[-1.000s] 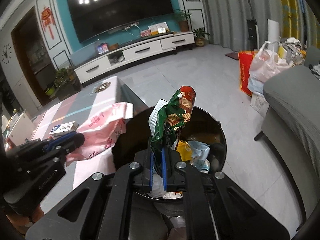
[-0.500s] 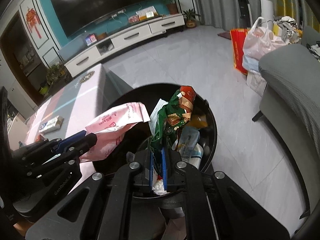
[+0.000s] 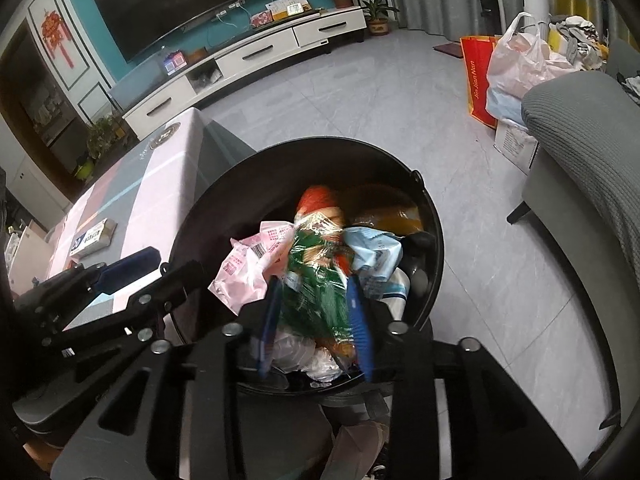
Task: Collect trash
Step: 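Open the right tool to drop the snack bag while the left tool drops the pink bag, then move both open tools back over the remaining trash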
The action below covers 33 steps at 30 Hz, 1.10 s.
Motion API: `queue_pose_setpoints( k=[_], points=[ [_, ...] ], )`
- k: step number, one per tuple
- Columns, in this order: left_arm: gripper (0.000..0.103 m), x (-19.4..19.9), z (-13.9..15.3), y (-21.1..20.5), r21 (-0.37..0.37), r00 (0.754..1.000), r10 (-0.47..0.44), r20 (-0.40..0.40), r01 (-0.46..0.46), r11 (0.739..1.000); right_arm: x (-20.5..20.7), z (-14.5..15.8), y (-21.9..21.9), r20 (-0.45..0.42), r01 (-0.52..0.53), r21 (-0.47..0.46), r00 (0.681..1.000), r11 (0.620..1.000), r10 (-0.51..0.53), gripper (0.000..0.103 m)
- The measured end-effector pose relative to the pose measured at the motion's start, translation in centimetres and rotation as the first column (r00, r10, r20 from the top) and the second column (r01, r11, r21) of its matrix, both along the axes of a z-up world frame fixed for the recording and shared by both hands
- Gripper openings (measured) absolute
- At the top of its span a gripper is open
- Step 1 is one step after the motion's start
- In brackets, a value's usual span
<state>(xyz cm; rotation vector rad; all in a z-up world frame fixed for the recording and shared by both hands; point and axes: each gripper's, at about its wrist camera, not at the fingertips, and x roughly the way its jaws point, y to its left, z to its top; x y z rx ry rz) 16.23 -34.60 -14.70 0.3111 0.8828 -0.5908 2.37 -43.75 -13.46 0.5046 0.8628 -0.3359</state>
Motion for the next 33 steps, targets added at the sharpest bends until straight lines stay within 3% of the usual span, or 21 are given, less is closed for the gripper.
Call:
queue_pose_setpoints(
  k=[9,11,16,20,27,33],
  points=[
    [0.077,-0.5,0.9,2.6,-0.046,0.999,0.041,0.012,-0.041,0.998,-0.1,0.5,0.3,0.01,0.008,-0.013,1.0,1.0,-0.008,0.045],
    [0.085,-0.8,1.2,3.9,-0.064,0.998,0.057,0.017,-0.056,0.996,0.0,0.7,0.6,0.017,0.011,-0.019,1.0,1.0,-0.011,0.053],
    [0.089,-1.1,1.8,7.2,-0.094,0.996,0.086,0.019,-0.084,0.992,0.4,1.7,1.8,0.056,0.027,-0.034,0.998,0.999,-0.025,0.067],
    [0.089,-1.3,2.7,10.9,-0.123,0.99,0.133,0.041,-0.127,0.984,1.4,2.6,3.2,0.099,0.018,-0.045,0.995,0.999,-0.014,0.071],
    [0.09,-1.4,3.6,19.5,-0.165,0.959,0.268,0.088,-0.252,0.954,4.1,4.2,8.4,0.172,-0.093,-0.094,0.979,0.991,0.108,0.085],
    [0.095,-0.8,3.1,27.1,-0.157,0.917,0.391,0.075,-0.376,0.913,6.7,4.1,14.6,0.142,-0.278,-0.145,0.944,0.95,0.298,0.09]
  ],
)
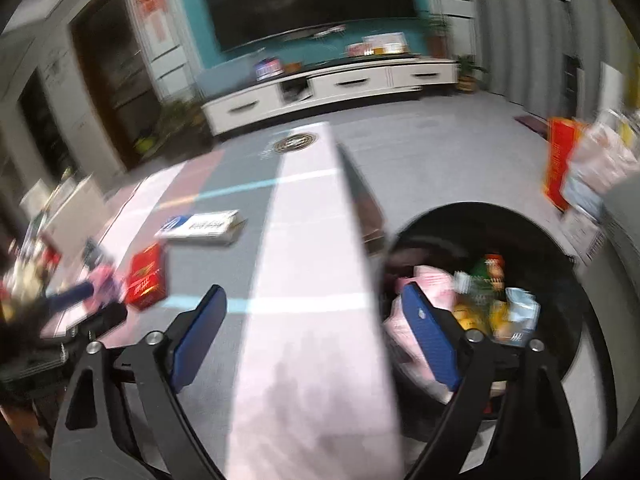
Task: Collect trash
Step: 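Move both open tools back over the remaining trash, then grasp the small pink bag with the left tool while the right tool grasps the red cigarette box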
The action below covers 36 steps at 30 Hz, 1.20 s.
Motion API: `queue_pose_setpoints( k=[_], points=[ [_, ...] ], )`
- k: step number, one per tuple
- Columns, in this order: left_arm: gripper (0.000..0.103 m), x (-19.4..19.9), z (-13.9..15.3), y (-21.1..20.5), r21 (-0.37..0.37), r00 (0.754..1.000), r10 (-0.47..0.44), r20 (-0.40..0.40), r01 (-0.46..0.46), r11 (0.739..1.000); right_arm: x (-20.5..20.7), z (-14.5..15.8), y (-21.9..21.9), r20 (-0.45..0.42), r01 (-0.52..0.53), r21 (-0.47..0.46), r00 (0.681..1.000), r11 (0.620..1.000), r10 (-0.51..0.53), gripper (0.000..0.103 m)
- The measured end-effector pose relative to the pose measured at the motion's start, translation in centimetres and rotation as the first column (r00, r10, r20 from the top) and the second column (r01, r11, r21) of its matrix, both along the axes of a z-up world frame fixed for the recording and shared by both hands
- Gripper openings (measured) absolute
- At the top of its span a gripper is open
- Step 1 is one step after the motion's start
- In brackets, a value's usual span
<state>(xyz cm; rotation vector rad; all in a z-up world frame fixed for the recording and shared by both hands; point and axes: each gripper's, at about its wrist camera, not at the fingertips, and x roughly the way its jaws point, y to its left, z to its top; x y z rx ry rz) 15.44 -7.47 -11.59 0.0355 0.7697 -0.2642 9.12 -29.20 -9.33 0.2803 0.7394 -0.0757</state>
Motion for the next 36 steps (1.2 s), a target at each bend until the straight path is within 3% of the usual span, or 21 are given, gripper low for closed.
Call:
queue_pose_setpoints(
  k=[4,6,11,17,20,25,36],
  points=[
    [0.1,0.7,-0.3,5.3,-0.024,0.992,0.128,-0.023,-0.128,0.991,1.2,-0.3,3.6,-0.017,-0.089,-0.026,0.996,0.996,0.089,0.094],
    [0.1,1.3,-1.0,8.2,-0.035,0.976,0.21,-0.059,-0.212,0.977,1.9,-0.6,5.3,-0.026,-0.128,-0.034,0.991,0.991,0.128,0.095],
    [0.1,1.7,-2.9,12.1,-0.035,0.949,0.288,-0.127,-0.294,0.955,3.9,-1.2,8.7,-0.051,-0.187,-0.015,0.981,0.982,0.186,0.096],
    [0.1,1.5,-3.3,12.5,-0.023,0.96,0.268,-0.081,-0.27,0.962,6.4,-2.3,13.4,-0.086,-0.263,-0.027,0.962,0.964,0.26,0.096],
    [0.1,1.7,-3.2,12.7,-0.057,0.966,0.251,-0.06,-0.254,0.965,7.3,-2.9,15.0,-0.102,-0.283,-0.037,0.955,0.958,0.278,0.096],
    [0.099,2.6,-3.4,12.4,-0.025,0.967,0.252,-0.034,-0.253,0.967,8.7,-3.7,16.2,-0.116,-0.291,-0.019,0.951,0.957,0.287,0.096],
    [0.093,4.1,-4.3,13.9,-0.09,0.968,0.229,-0.102,-0.238,0.967,11.4,-5.0,16.7,-0.159,-0.288,0.029,0.944,0.957,0.289,0.096]
  ],
)
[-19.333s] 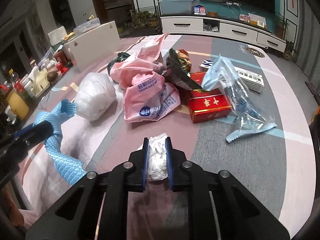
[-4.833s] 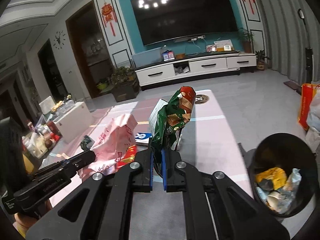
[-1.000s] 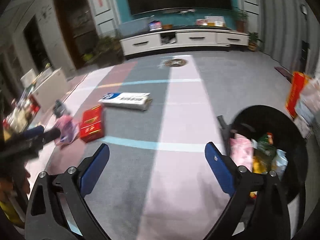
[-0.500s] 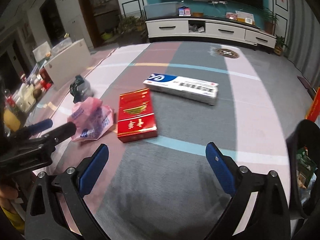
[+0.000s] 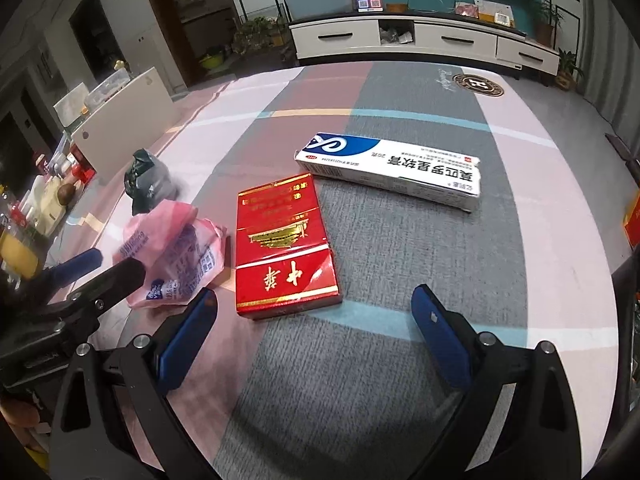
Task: Collect trash
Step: 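Grasp the small pink bag with the left tool while the right tool grasps the red cigarette box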
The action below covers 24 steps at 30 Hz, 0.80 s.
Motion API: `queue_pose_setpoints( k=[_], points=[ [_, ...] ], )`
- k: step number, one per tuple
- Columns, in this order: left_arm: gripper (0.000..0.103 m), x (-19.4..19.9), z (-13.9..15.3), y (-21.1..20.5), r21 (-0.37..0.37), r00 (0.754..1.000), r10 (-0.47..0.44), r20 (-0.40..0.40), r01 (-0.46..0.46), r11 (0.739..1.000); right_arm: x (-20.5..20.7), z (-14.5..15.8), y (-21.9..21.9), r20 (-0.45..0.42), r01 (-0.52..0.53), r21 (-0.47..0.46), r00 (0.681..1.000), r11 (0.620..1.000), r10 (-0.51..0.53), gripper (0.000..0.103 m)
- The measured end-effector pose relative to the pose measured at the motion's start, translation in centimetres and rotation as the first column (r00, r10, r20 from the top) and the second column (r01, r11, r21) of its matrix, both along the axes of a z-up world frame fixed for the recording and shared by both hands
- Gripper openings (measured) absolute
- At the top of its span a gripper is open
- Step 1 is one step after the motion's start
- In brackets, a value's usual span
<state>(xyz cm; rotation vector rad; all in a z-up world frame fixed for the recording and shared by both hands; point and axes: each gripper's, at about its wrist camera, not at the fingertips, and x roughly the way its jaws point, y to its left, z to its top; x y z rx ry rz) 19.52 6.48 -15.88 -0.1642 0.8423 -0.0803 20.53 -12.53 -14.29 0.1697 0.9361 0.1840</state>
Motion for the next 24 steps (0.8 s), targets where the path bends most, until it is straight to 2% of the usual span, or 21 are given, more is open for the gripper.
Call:
queue_pose_setpoints(
  k=[4,6,9,13,15,20,22,24],
  points=[
    [0.083,0.4,-0.4,-0.1,-0.018,1.0,-0.026,-0.014,0.026,0.999,0.4,-0.4,0.4,-0.005,-0.014,-0.009,1.0,1.0,0.014,0.096],
    [0.074,0.6,-0.5,-0.1,-0.028,0.999,-0.028,-0.018,0.028,0.999,0.6,-0.6,0.7,-0.007,-0.024,-0.016,1.0,1.0,0.024,0.096],
    [0.068,0.8,-0.8,0.3,-0.058,1.0,-0.017,-0.02,0.016,0.998,0.6,-0.7,1.4,0.005,-0.039,-0.032,0.999,0.999,0.039,0.095],
    [0.07,1.1,-1.0,0.6,-0.122,0.999,-0.038,-0.023,0.035,0.992,0.7,-0.7,2.1,0.015,-0.058,-0.053,0.998,0.997,0.059,0.093],
    [0.084,1.0,-0.8,0.6,-0.148,0.999,-0.048,-0.003,0.047,0.988,0.7,-0.8,2.2,0.015,-0.065,-0.06,0.998,0.996,0.066,0.093],
    [0.083,1.6,-0.5,0.5,-0.17,0.999,-0.034,0.013,0.036,0.985,0.8,-0.7,2.3,0.028,-0.068,-0.066,0.997,0.996,0.07,0.092],
    [0.079,1.9,-0.5,0.4,-0.198,0.999,-0.032,0.011,0.034,0.98,0.8,-0.7,2.5,0.036,-0.074,-0.07,0.996,0.995,0.076,0.086],
    [0.064,2.3,-0.6,0.2,-0.197,0.999,-0.032,0.009,0.033,0.98,1.0,-0.7,2.6,0.037,-0.082,-0.072,0.996,0.994,0.084,0.078]
  ],
)
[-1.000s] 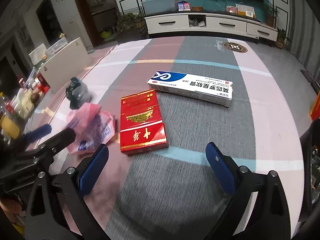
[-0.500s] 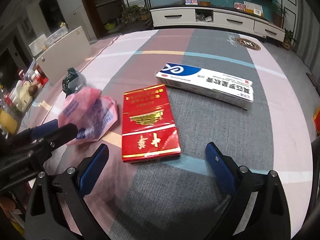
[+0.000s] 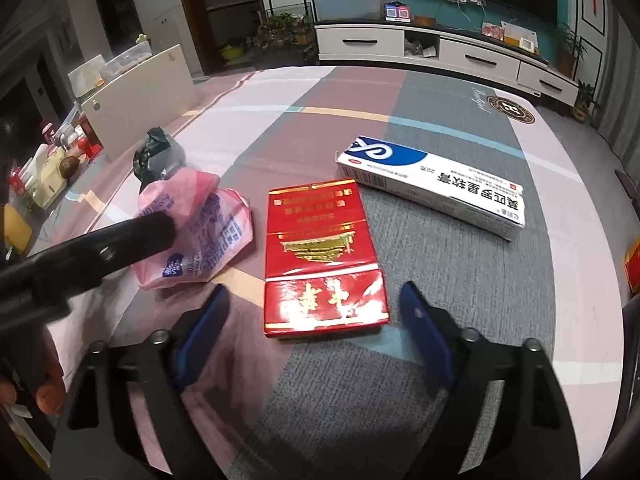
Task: Collect trash
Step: 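Grasp the small pink bag with the left tool while the right tool grasps the red cigarette box, then lift the pink bag and red cigarette box and carry them over the black bin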
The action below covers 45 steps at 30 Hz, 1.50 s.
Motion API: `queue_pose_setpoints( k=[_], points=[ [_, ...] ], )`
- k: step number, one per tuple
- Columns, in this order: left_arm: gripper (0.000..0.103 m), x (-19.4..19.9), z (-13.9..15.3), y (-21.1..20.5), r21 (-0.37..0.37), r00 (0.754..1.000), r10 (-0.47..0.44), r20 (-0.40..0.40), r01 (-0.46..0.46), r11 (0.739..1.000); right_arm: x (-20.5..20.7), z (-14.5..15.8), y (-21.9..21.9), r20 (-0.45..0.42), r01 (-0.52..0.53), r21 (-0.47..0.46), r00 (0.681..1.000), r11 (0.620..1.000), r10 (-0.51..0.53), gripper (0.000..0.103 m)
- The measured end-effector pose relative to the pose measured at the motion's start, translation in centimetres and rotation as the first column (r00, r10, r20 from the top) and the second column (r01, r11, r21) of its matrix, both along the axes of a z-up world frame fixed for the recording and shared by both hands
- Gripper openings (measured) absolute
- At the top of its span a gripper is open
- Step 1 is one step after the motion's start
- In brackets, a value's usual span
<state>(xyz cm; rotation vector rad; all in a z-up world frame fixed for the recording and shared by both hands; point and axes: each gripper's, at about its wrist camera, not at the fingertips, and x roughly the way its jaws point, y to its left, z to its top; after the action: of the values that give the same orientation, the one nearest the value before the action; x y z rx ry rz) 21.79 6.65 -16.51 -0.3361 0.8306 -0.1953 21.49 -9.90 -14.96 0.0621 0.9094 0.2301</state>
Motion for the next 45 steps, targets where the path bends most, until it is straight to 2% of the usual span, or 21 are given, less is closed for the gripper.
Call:
queue_pose_setpoints(
  k=[2,6,10,23,34,45],
  points=[
    [0.061,0.1,0.0,-0.1,0.01,1.0,0.006,0.004,-0.006,1.0,0.1,-0.1,0.2,-0.001,-0.005,-0.011,1.0,1.0,0.005,0.058],
    [0.049,-0.2,0.2,-0.4,0.028,1.0,0.007,0.014,-0.008,1.0,0.0,0.0,0.1,0.012,0.008,-0.023,1.0,1.0,-0.008,0.057],
    [0.043,-0.7,0.6,-0.5,0.051,1.0,-0.002,0.026,0.001,0.999,-0.3,0.3,-0.7,0.018,0.042,-0.012,0.999,0.999,-0.041,0.056],
    [0.042,-3.7,2.7,-3.2,0.122,0.992,-0.065,0.105,0.052,0.991,-4.7,4.5,-4.0,0.128,0.12,0.016,0.984,0.993,-0.121,0.056],
    [0.043,-5.4,4.1,-6.7,0.123,0.983,-0.121,0.142,0.104,0.987,-8.4,5.5,-8.4,0.138,0.225,-0.023,0.966,0.974,-0.22,0.056],
    [0.044,-7.2,4.1,-13.2,0.159,0.967,-0.229,0.111,0.211,0.965,-12.8,6.6,-14.9,0.168,0.348,-0.024,0.926,0.937,-0.339,0.056]
  ],
)
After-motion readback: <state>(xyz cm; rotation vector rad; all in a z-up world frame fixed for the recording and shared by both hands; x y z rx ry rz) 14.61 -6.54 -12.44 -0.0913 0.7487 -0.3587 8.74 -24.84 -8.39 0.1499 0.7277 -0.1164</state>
